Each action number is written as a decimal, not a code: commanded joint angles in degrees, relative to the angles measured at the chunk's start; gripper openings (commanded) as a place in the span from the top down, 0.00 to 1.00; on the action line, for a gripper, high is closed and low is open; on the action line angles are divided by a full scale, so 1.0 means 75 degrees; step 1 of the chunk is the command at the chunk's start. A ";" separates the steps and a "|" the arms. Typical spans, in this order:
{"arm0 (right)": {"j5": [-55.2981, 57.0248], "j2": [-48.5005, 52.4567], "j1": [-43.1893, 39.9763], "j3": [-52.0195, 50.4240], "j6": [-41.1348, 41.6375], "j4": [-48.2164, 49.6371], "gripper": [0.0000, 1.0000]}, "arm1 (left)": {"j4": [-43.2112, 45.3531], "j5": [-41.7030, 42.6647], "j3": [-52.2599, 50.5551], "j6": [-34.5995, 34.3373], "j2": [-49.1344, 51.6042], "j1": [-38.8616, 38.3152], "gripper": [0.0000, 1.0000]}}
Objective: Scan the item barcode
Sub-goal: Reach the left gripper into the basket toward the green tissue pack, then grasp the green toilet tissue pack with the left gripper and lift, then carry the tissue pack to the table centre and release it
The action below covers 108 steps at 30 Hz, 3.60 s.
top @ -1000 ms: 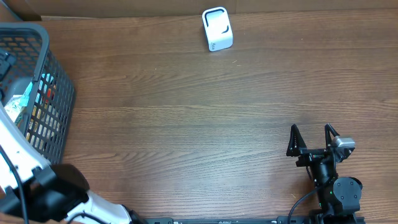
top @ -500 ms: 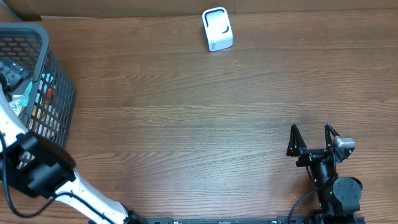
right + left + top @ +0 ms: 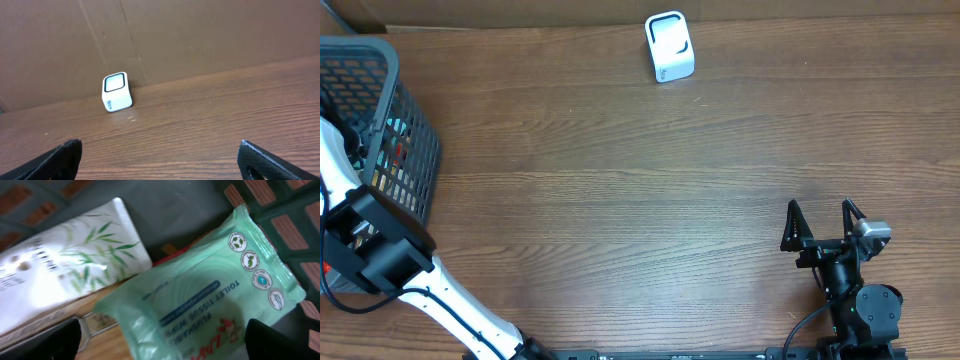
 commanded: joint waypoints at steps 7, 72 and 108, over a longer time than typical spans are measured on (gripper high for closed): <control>0.0015 -0.0085 0.0044 -0.0082 0.0003 0.0050 0.00 | 0.0297 0.0294 0.0052 0.0309 0.0539 -0.0064 0.04; 0.0015 -0.0085 0.0044 -0.0082 0.0003 0.0050 0.00 | -0.3599 0.3386 -0.0927 0.3730 -0.2707 -0.6237 0.94; 0.0015 -0.0085 0.0044 -0.0082 0.0003 0.0047 0.00 | -0.3780 0.2352 0.2445 0.0224 -0.1824 -0.6473 0.16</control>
